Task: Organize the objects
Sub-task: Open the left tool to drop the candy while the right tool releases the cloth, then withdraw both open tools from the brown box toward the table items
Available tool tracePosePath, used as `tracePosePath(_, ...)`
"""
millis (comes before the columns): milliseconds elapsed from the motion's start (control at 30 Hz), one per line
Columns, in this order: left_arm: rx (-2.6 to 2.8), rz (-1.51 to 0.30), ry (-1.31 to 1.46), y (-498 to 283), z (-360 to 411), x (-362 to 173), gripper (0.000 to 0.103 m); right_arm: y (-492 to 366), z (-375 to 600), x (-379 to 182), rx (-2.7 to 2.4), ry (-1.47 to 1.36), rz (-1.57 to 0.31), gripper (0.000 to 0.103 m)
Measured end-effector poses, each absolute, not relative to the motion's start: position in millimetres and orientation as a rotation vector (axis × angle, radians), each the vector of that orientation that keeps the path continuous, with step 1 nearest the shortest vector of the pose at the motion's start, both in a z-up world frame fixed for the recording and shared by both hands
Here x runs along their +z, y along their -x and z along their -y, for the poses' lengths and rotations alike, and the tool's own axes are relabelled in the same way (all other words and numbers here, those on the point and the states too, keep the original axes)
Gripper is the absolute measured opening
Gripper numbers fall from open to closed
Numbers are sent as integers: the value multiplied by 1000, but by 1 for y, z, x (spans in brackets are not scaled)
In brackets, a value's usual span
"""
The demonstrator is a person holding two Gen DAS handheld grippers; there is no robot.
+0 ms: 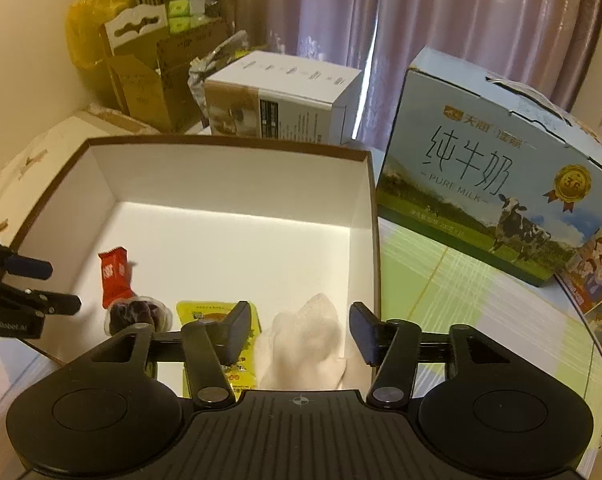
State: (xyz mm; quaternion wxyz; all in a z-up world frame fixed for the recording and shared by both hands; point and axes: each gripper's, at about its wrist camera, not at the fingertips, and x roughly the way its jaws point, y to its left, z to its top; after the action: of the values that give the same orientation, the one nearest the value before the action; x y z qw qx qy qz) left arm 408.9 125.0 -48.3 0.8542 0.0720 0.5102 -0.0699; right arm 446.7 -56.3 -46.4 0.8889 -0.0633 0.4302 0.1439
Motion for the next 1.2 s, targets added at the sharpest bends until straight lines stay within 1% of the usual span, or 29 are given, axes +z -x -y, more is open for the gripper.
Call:
tracePosePath(133, -153, -1050, -149, -404, -125, -42, 60, -439, 62, -39, 291, 100, -883, 56)
tracePosePath(267, -160, -1029, -141, -398, -127, -35, 63, -425, 70, -33, 282, 55, -876, 57)
tracePosePath(533, -175, -964, -135, -376, -127, -12, 72, -389, 83, -22, 276, -48, -844, 58)
tracePosePath(933, -193, -879, -100, -328, -130, 22, 74, -336, 91, -6, 253, -145, -802, 58)
tracePosePath(1000, -201, -871, -102, -319, -129, 24, 77, -328, 91, -4, 253, -154, -800, 58)
tracePosePath(1200, -212, -863, -116, -296, -127, 25, 77, -308, 88, -5, 244, -141, -808, 58)
